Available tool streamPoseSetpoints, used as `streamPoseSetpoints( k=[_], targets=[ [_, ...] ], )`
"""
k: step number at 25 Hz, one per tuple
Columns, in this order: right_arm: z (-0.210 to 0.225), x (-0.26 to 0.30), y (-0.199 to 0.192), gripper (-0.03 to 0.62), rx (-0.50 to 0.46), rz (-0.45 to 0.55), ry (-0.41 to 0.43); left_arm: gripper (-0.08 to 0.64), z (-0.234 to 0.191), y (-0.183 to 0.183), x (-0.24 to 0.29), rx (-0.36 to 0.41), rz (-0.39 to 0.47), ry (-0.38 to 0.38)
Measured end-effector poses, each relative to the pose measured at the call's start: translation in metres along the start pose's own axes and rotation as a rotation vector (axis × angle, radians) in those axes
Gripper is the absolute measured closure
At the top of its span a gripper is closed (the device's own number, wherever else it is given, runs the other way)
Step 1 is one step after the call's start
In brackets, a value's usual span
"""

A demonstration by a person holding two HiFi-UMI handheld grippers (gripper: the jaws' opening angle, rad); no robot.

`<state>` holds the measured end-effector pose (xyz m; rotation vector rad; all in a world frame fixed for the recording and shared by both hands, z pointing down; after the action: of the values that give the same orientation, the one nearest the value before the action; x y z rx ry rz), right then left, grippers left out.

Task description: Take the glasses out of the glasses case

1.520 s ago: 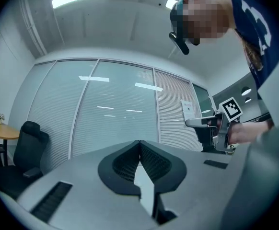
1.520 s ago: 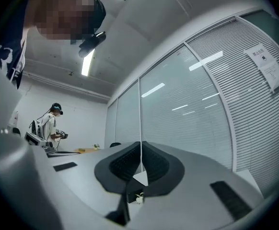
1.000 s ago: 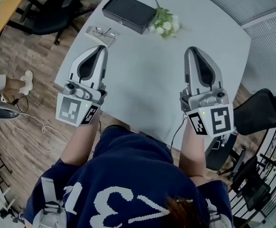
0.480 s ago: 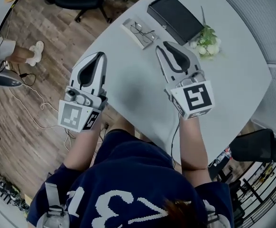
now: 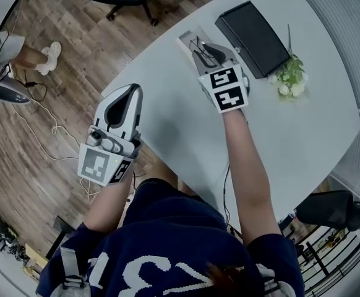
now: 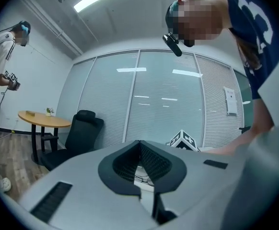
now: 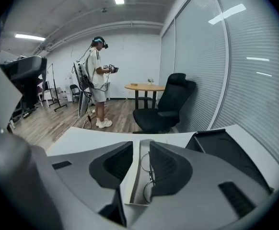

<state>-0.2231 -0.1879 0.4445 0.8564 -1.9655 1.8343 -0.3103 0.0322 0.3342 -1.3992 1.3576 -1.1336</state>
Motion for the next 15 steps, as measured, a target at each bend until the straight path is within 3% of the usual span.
streamPoseSetpoints(
  k=[6,10,15],
  targets=[
    [0.005,0.038,-0.024,0.463,-0.024,-0.191,-0.038,0.546,-0.016,-0.011,0.003,-0.022,-0.02,0.018],
    [0.011,0.049,-0.038,0.448,-0.101,-0.311,-0.089,0.546,-0.023,-0.019,0.003,-0.031,-0.031,0.022],
    [0.014,0.057,-0.049,0.452,-0.194,-0.475,-0.059,0.546,-0.022,-0.022,0.006,-0.043,-0.041,0.019]
  ],
)
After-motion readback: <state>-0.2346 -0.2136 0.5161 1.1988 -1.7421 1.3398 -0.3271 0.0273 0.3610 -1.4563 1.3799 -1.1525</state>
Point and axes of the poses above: the fingertips, and each gripper's own axes: x forward along the fingers, z to its right, y out of its top, the point moved 7 cm from there along -x, backward along the fingers, and after that the axes turned 5 degrees about -x, right-handed, at the moved point
